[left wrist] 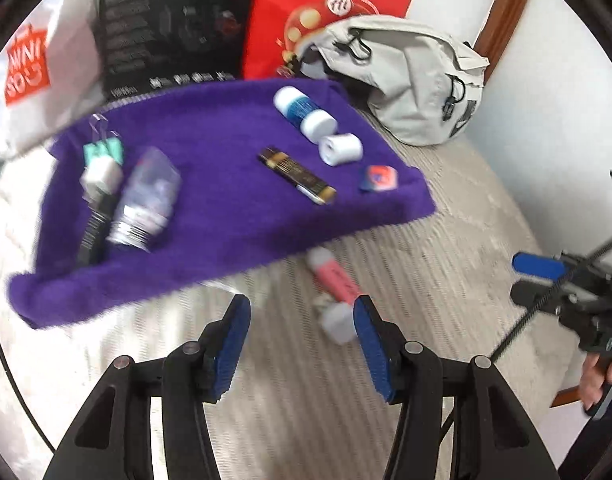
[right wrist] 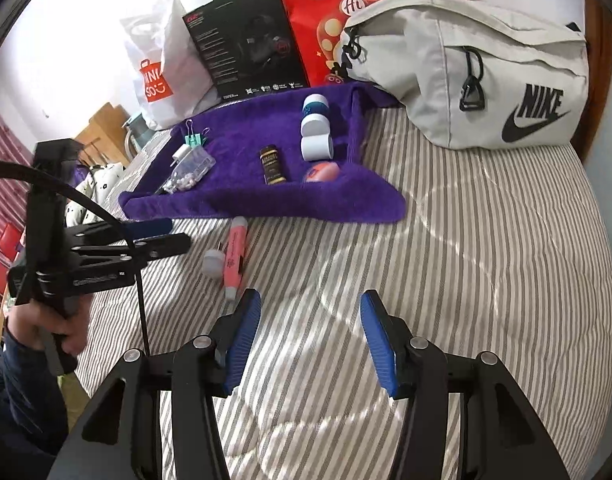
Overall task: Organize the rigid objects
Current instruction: 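Grasp the white USB drive with the left tool while the right grasps the pink highlighter, then carry the USB drive and the pink highlighter toward the towel with both tools, then set the highlighter on the towel with the right tool while the left sets the USB drive there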
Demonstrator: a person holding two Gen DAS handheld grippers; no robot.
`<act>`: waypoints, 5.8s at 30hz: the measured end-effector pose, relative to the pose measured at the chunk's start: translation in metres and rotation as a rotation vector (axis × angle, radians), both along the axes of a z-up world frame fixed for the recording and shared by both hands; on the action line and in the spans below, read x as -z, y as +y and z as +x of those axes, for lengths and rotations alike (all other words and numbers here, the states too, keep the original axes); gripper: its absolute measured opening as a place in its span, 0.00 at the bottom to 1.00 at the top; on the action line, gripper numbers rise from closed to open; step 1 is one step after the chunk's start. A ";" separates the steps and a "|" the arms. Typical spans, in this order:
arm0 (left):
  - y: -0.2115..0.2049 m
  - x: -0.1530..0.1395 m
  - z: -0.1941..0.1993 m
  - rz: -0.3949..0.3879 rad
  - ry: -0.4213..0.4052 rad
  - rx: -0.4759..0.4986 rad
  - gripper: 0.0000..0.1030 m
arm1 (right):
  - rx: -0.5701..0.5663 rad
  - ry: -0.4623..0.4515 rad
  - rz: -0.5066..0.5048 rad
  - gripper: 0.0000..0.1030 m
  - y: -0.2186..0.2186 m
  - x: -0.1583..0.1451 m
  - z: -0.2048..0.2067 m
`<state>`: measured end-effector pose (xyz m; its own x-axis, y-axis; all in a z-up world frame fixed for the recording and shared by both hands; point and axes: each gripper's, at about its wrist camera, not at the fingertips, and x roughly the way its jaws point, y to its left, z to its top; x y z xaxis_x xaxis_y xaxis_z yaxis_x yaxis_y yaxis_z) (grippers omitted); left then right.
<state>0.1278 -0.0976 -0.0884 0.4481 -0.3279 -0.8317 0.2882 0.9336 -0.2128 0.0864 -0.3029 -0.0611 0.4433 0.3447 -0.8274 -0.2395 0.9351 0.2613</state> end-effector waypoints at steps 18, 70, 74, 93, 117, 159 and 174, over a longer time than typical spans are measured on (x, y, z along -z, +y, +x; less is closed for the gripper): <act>-0.014 0.028 0.000 0.195 -0.040 0.043 0.50 | -0.003 0.071 0.004 0.51 0.005 0.032 -0.021; 0.083 0.017 -0.016 0.157 -0.059 -0.095 0.22 | -0.211 -0.075 -0.240 0.16 0.128 0.058 0.049; 0.085 0.017 -0.017 0.143 -0.058 -0.096 0.22 | -0.203 -0.045 -0.257 0.16 0.117 0.058 0.045; 0.083 0.016 -0.018 0.153 -0.058 -0.076 0.22 | -0.196 -0.010 -0.191 0.16 0.108 0.056 0.044; 0.093 -0.017 -0.010 0.091 -0.083 -0.083 0.22 | -0.212 -0.030 -0.033 0.16 0.083 0.019 0.041; 0.145 -0.022 0.016 0.066 -0.098 -0.141 0.22 | -0.283 -0.017 -0.267 0.17 0.157 0.054 0.170; 0.128 -0.033 0.031 0.063 -0.118 -0.115 0.22 | -0.296 -0.049 -0.173 0.34 0.120 0.012 0.135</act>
<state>0.1586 0.0304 -0.0554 0.5756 -0.2179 -0.7881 0.1980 0.9723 -0.1242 0.2214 -0.1827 -0.0734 0.3858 0.3205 -0.8651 -0.5152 0.8527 0.0862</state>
